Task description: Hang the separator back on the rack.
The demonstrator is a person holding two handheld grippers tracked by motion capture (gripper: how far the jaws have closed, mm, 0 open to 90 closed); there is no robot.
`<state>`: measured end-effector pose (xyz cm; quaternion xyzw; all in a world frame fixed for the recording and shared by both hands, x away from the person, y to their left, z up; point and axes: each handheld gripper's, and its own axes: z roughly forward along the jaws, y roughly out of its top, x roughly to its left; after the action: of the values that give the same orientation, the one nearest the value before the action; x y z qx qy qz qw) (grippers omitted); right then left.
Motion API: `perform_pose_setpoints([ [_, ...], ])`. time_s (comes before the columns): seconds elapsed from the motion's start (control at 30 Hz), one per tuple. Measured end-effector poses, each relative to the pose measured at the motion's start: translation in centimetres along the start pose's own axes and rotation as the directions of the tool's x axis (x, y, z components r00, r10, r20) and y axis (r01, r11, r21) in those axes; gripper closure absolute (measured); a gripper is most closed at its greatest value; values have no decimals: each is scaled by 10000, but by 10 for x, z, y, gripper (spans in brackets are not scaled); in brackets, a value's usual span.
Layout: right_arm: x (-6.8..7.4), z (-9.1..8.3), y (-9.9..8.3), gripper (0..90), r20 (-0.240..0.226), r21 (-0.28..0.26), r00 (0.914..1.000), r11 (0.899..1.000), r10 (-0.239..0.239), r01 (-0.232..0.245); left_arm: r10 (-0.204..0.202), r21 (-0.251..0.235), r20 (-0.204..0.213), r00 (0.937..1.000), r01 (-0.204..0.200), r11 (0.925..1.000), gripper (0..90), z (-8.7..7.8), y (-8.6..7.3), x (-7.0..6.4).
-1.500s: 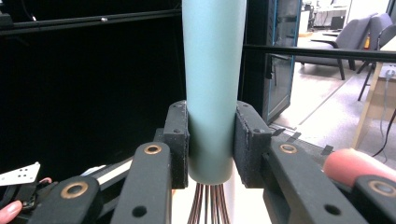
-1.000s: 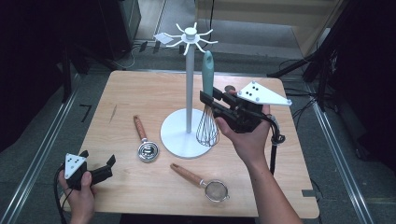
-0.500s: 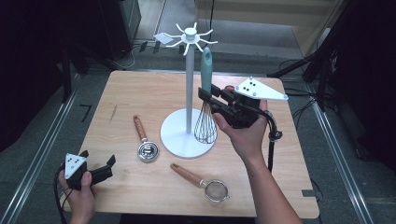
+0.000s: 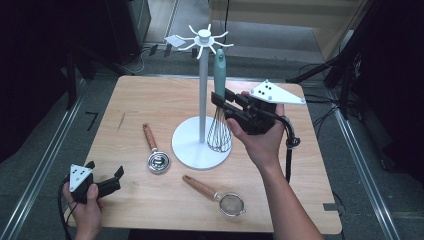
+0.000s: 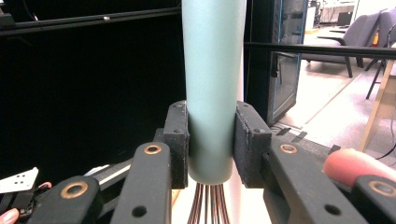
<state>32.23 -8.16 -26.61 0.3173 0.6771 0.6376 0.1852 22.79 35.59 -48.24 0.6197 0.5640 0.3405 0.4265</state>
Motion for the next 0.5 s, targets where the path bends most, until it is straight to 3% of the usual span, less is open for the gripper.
perform_pose_setpoints([
  [0.5, 0, 9, -2, 691, 97, 8, 10000, 10000, 16, -16, -29, -41, 38, 10000, 29, 10000, 0, 0, 0, 0],
])
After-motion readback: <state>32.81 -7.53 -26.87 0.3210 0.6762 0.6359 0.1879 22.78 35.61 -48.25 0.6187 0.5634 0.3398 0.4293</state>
